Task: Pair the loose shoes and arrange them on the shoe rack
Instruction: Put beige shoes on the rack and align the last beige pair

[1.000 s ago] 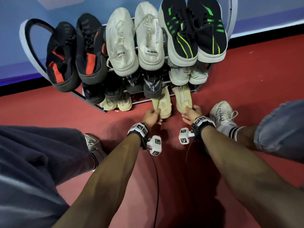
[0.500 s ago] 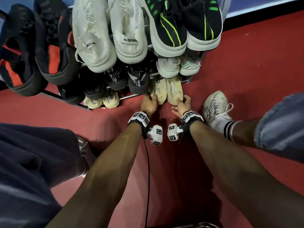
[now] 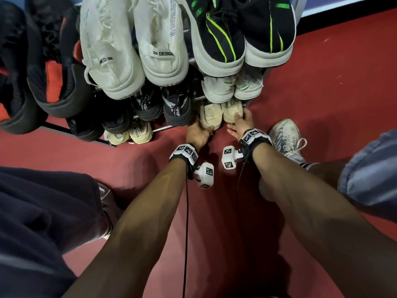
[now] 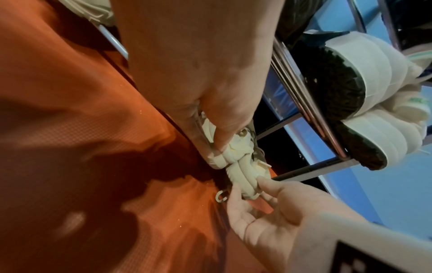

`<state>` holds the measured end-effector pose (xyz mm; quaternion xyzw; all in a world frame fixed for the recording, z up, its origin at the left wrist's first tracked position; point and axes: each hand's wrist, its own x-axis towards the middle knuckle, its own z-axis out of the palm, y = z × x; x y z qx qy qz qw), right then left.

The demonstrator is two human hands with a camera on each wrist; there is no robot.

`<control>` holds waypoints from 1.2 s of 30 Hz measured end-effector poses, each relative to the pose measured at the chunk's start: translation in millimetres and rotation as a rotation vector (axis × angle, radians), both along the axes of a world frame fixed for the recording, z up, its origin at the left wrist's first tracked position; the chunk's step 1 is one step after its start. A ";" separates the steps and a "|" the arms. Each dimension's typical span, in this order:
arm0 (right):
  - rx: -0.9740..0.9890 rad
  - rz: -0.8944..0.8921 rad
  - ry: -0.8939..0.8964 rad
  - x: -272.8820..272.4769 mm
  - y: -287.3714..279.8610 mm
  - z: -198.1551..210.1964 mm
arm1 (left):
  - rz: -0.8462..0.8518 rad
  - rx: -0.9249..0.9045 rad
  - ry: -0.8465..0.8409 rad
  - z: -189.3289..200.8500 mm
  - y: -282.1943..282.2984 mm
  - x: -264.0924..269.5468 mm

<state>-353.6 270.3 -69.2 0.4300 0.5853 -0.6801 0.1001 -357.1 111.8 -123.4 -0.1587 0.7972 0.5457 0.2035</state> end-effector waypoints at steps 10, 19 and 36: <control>-0.015 -0.095 0.161 -9.8 11.2 -8.4 | 0.032 0.055 -0.087 48.3 21.7 -7.5; -0.039 -0.236 0.173 -34.4 15.8 -15.5 | -0.024 -0.044 0.063 37.2 29.2 -18.8; 0.097 -0.306 0.193 -34.4 4.9 -29.3 | -0.016 0.247 0.059 17.3 31.9 -3.0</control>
